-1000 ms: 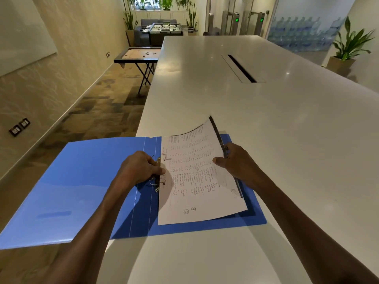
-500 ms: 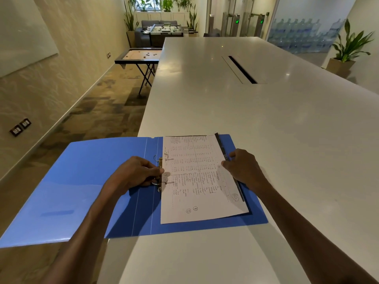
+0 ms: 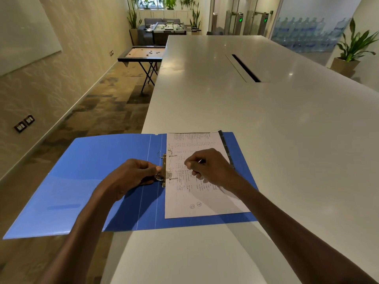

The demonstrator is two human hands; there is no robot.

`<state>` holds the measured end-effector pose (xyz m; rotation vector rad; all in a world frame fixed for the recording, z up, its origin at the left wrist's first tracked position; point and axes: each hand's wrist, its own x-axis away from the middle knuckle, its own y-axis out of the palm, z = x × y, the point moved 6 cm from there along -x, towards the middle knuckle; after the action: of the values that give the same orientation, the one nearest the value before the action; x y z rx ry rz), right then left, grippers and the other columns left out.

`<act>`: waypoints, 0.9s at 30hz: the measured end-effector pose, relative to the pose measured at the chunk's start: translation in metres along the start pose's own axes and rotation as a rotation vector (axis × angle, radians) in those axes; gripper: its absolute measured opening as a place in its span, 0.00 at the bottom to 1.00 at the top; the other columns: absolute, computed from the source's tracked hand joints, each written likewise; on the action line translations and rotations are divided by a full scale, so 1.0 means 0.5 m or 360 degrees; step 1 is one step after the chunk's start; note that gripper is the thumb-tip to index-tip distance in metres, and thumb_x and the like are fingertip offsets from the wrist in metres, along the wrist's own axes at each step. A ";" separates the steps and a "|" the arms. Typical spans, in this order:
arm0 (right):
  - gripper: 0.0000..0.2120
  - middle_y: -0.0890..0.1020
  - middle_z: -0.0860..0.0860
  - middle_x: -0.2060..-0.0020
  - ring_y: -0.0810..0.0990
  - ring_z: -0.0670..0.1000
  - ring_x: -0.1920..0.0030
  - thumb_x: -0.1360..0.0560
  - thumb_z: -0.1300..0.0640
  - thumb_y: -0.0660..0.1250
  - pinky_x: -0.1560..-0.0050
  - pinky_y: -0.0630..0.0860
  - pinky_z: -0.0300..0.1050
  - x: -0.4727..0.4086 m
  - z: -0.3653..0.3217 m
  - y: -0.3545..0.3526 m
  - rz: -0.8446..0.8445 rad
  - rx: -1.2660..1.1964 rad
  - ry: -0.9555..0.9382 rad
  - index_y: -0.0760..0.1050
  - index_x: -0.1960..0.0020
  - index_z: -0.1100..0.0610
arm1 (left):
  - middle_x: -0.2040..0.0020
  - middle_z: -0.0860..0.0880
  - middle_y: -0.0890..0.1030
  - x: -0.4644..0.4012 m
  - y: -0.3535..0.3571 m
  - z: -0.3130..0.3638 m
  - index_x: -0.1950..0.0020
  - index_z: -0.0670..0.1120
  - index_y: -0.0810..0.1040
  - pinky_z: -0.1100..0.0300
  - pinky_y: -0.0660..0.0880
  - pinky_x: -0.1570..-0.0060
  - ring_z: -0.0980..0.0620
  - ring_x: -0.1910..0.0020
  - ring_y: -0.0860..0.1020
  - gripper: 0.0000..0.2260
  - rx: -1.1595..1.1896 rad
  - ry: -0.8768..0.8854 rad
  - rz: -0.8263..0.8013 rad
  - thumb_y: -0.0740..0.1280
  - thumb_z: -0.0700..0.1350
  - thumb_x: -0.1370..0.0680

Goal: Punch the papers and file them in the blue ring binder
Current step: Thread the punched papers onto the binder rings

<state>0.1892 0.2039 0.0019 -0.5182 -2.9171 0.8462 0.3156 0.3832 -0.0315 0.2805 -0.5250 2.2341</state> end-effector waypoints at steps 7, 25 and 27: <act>0.07 0.82 0.48 0.65 0.79 0.44 0.65 0.24 0.59 0.68 0.63 0.74 0.36 -0.004 -0.003 0.071 -0.0166 -0.0140 0.0008 0.83 0.49 0.60 | 0.53 0.48 0.86 0.011 -0.003 -0.007 0.52 0.50 0.87 0.67 0.79 0.56 0.53 0.53 0.84 0.10 0.0027 0.0137 -0.0112 0.72 0.49 0.31; 0.06 0.85 0.55 0.60 0.78 0.48 0.63 0.25 0.61 0.69 0.63 0.73 0.40 -0.036 0.013 0.095 -0.0358 -0.0123 0.0252 0.83 0.53 0.63 | 0.60 0.49 0.87 0.019 0.008 -0.013 0.53 0.42 0.86 0.68 0.79 0.59 0.54 0.58 0.85 0.04 -0.0138 0.0574 0.0271 0.71 0.38 0.26; 0.06 0.85 0.54 0.62 0.76 0.46 0.66 0.25 0.61 0.69 0.65 0.72 0.38 -0.038 0.011 0.098 -0.0360 -0.0102 0.0256 0.83 0.53 0.63 | 0.61 0.50 0.86 0.019 0.009 -0.011 0.54 0.42 0.86 0.68 0.79 0.60 0.54 0.59 0.84 0.04 -0.0176 0.0584 0.0303 0.71 0.38 0.26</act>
<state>0.2212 0.2335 -0.0278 -0.2405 -2.7928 0.6521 0.3060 0.3892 -0.0341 -0.2435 -0.4876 2.3552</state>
